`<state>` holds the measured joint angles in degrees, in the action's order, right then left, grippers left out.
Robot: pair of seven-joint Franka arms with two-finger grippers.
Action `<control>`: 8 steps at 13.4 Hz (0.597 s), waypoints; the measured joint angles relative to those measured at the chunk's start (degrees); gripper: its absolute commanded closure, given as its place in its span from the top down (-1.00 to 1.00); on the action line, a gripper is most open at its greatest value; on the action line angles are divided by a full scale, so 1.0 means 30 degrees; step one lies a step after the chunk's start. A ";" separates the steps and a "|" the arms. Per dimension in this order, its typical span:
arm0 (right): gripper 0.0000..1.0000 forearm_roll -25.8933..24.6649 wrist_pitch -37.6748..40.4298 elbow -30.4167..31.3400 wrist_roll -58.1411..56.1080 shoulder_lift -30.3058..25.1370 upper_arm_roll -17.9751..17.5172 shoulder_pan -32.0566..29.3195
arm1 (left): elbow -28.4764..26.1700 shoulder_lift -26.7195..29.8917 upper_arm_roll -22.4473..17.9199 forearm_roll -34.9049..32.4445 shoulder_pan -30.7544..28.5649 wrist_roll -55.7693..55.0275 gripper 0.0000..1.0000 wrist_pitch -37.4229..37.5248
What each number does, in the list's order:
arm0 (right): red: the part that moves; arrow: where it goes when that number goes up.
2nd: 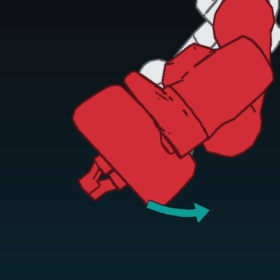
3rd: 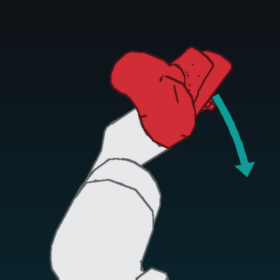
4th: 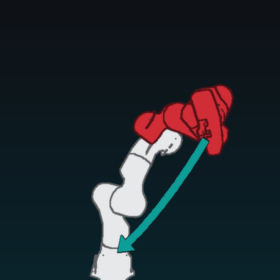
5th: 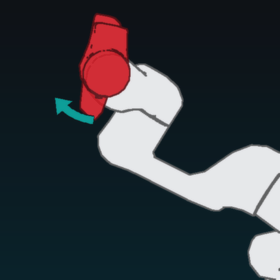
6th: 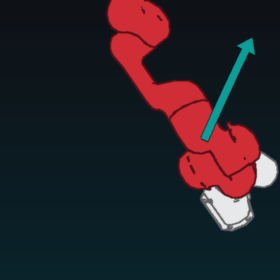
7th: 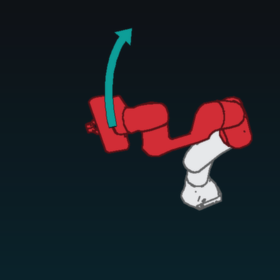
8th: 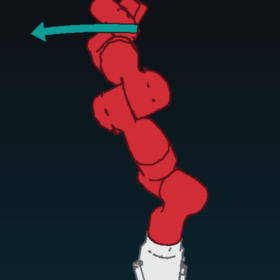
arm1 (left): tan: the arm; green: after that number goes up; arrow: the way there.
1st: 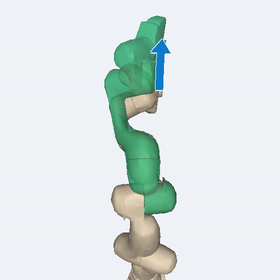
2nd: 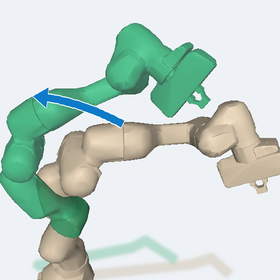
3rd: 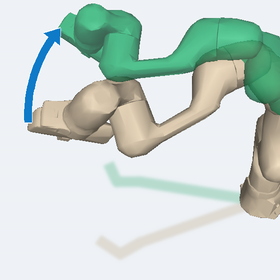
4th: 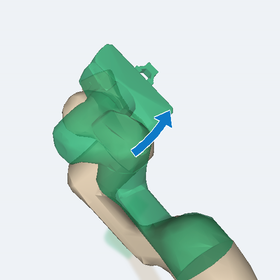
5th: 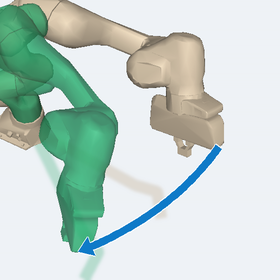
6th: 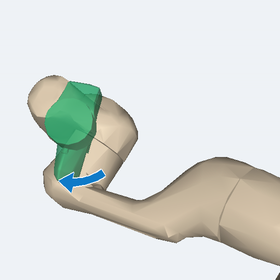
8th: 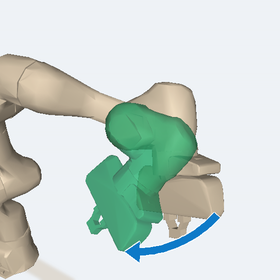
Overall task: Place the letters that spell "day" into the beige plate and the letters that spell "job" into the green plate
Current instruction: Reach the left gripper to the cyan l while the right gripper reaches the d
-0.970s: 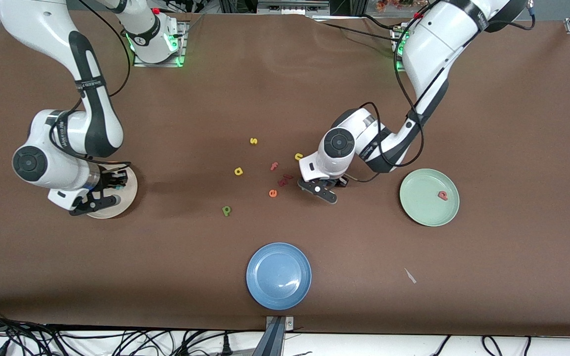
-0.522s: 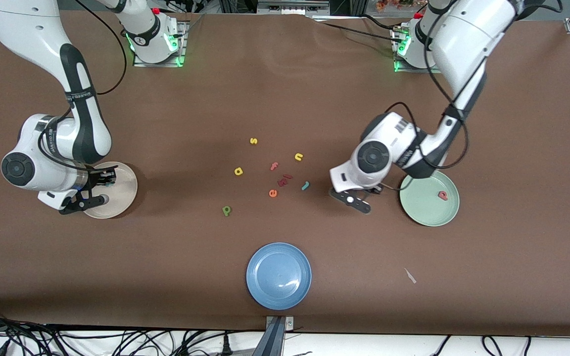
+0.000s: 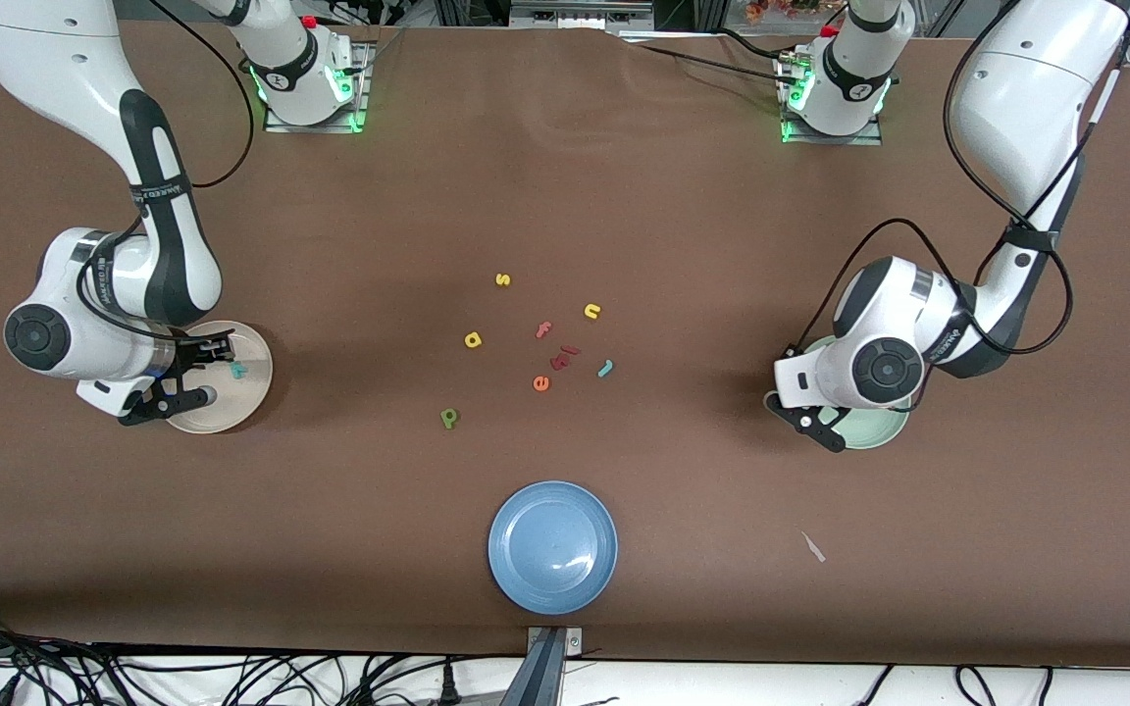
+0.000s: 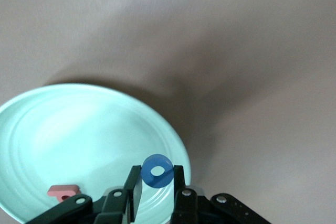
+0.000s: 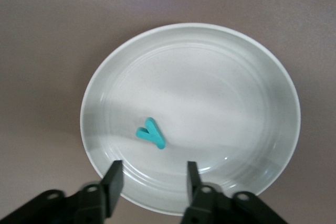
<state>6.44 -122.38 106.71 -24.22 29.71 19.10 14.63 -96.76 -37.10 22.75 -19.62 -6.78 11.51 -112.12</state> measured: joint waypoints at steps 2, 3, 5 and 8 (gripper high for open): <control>1.00 0.0073 0.0005 -0.0066 0.0002 -0.0002 -0.0080 0.0134 | -0.0682 -0.0052 -0.0003 -0.1531 -0.0250 0.0028 -1.00 -0.0045; 1.00 0.0334 0.0005 -0.0076 0.0001 -0.0004 -0.0210 0.0163 | -0.1046 -0.0083 -0.0009 -0.1906 -0.0369 0.0029 -1.00 -0.0106; 1.00 0.0954 0.0005 -0.0118 0.0213 -0.0022 -0.0821 0.0194 | -0.1739 -0.0120 -0.0011 -0.2095 -0.0648 0.0031 0.98 -0.0547; 1.00 0.1031 0.0004 -0.0151 0.1951 -0.0108 -0.1892 0.0275 | -0.1887 -0.0109 0.0016 -0.2096 -0.0811 0.0056 1.00 -0.0740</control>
<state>9.53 -122.36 106.26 -18.36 29.39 13.42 15.46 -102.42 -37.43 22.80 -25.91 -9.22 11.68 -114.34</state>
